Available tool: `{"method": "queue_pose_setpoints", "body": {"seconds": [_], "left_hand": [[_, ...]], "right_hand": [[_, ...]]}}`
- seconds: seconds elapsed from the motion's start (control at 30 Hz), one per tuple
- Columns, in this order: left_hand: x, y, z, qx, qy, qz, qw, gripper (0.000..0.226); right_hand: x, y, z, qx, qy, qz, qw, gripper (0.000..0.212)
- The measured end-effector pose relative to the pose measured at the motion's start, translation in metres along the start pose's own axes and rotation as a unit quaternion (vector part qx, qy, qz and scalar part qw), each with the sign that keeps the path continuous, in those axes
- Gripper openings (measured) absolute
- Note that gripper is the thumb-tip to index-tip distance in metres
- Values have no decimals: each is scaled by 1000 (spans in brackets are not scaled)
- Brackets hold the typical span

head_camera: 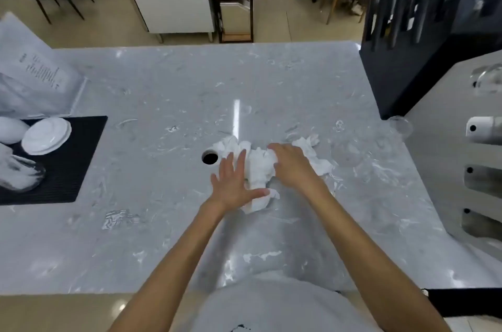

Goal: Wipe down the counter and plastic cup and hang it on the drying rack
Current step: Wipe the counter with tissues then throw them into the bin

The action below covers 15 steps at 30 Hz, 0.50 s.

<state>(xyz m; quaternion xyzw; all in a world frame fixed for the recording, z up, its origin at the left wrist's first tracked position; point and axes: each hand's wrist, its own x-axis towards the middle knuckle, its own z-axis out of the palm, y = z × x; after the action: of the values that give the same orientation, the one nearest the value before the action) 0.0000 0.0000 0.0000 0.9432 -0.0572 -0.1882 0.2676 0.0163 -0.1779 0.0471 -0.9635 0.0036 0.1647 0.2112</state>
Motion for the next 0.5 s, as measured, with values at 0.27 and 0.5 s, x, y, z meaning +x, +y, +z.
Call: {"method": "queue_pose_setpoints", "body": {"seconds": [0.27,0.5], "left_hand": [[27,-22,44,62,96,33,993,91],[-3,-57,62,-35,220,44,974,56]], "right_hand": [[51,20,40,-54,-82,36,994,41],[49,55,19,69,162,61,982,7]]}}
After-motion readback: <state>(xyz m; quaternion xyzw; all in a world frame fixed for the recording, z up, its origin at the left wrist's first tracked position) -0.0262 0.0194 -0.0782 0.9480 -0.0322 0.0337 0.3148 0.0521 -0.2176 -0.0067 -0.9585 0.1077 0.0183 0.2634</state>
